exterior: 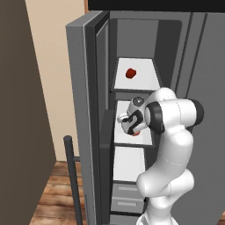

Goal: Take the bell pepper and kiwi from the highest rack and move them to the second highest rack where the peach and mushroom are located, to maximize freezer space. Close the freezer door after rearranging.

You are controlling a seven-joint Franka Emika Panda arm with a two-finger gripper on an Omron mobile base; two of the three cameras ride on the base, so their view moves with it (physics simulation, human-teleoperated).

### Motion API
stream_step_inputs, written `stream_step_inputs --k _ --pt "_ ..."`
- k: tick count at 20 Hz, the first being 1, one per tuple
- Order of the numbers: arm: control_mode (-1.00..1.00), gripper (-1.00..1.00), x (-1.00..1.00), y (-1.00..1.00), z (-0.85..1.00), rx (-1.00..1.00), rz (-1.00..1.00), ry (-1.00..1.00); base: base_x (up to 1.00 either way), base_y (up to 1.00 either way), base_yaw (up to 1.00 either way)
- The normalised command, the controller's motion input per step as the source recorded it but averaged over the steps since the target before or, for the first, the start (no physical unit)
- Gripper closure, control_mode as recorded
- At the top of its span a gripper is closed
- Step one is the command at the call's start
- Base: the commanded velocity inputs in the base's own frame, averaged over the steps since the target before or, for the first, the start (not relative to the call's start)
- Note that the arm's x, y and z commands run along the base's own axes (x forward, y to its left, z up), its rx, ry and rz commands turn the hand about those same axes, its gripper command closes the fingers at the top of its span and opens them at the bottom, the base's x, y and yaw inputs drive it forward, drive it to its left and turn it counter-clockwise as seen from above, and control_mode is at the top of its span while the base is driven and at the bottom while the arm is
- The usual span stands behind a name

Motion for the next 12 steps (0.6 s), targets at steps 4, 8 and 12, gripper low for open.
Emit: stream_step_inputs --k 4,8,12 --pt "-1.0 -1.0 -0.21 0.22 0.01 0.0 0.0 0.0 0.0 0.0 0.0" --pt "-1.0 -1.0 -0.04 0.1 0.05 0.0 0.0 0.0 0.0 0.0 0.0" --pt "-1.0 -1.0 -0.02 0.08 0.01 0.0 0.0 0.05 0.0 0.0 0.0"
